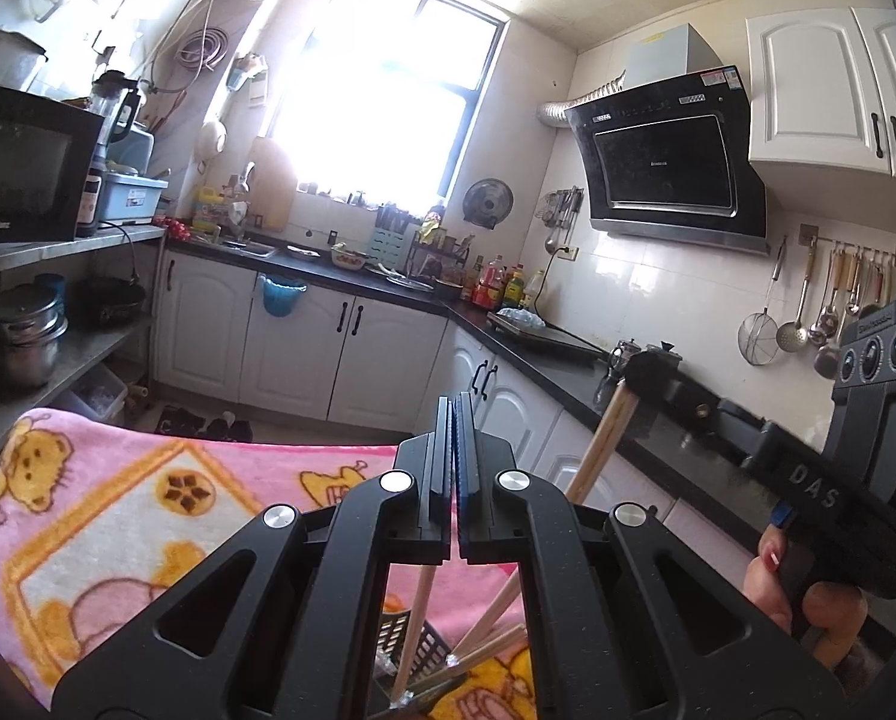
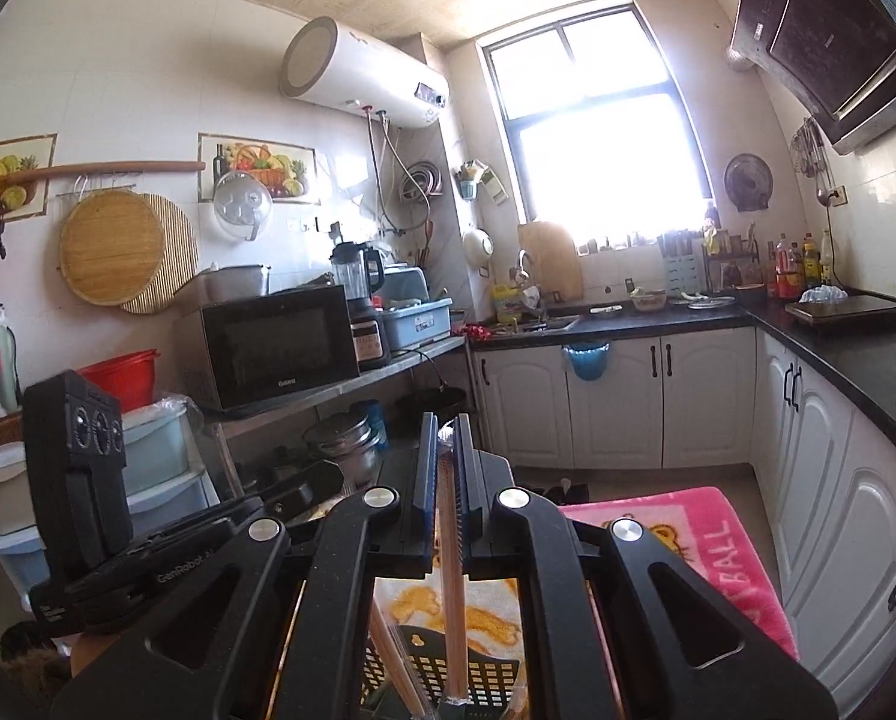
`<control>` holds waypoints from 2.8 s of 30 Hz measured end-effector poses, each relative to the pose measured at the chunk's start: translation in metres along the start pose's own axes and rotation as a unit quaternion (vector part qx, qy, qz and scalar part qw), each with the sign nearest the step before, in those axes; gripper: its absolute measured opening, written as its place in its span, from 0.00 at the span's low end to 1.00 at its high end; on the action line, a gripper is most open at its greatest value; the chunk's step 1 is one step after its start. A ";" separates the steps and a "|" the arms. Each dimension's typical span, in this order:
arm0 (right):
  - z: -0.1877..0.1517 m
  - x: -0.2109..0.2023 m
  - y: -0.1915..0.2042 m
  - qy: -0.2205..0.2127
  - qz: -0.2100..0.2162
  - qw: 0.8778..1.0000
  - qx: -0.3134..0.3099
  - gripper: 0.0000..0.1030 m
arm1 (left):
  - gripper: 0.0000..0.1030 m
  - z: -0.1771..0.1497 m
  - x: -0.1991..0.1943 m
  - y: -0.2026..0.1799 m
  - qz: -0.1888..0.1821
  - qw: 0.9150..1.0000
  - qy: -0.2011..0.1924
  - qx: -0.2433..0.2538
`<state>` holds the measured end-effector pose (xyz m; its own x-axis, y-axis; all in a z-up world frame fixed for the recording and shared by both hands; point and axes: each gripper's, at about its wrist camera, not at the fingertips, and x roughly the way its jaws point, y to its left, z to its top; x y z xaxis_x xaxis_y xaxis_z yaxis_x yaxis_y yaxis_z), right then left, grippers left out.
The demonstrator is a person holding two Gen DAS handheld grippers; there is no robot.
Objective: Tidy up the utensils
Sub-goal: 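Lower both held chopsticks down into the green basket, then open both grippers to release the chopsticks into the green basket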
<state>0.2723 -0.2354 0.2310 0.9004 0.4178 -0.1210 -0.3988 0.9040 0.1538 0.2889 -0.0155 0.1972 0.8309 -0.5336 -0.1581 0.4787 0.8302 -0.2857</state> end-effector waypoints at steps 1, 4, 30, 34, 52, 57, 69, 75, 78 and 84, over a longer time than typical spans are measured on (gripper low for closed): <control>-0.004 0.004 -0.001 0.004 -0.002 1.000 -0.002 0.05 | 0.00 -0.001 0.000 0.000 0.001 1.000 -0.001 0.003; -0.013 0.013 -0.002 0.009 -0.006 1.000 -0.003 0.05 | 0.00 -0.005 0.001 0.001 0.006 1.000 -0.006 0.013; -0.062 0.052 -0.023 0.084 -0.027 0.996 0.009 0.06 | 0.00 -0.023 0.032 0.009 -0.001 1.000 -0.005 -0.012; -0.067 0.052 -0.022 0.095 -0.028 0.995 0.005 0.07 | 0.00 -0.028 0.032 0.015 0.006 1.000 0.002 -0.016; -0.080 0.036 -0.022 0.120 -0.050 0.991 -0.011 0.25 | 0.17 -0.047 0.020 0.033 0.042 0.997 0.048 -0.038; -0.085 0.028 -0.020 0.128 -0.057 0.990 -0.016 0.28 | 0.29 -0.052 0.010 0.037 0.053 0.996 0.062 -0.046; -0.097 0.006 -0.010 0.135 -0.056 0.989 -0.026 0.44 | 0.69 -0.064 -0.022 0.038 0.057 0.995 0.067 -0.050; -0.105 -0.011 -0.003 0.135 -0.054 0.989 -0.033 0.54 | 0.90 -0.072 -0.039 0.033 0.061 0.995 0.064 -0.043; -0.110 -0.018 0.001 0.137 -0.051 0.989 -0.036 0.55 | 0.90 -0.077 -0.046 0.031 0.060 0.995 0.065 -0.043; -0.116 -0.032 0.009 0.134 -0.045 0.989 -0.040 0.59 | 0.90 -0.086 -0.058 0.028 0.060 0.995 0.065 -0.045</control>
<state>0.2197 -0.2305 0.1220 0.8590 0.3339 -0.3881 -0.3407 0.9386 0.0535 0.2297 0.0248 0.1174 0.8345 -0.4520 -0.3152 0.3457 0.8748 -0.3394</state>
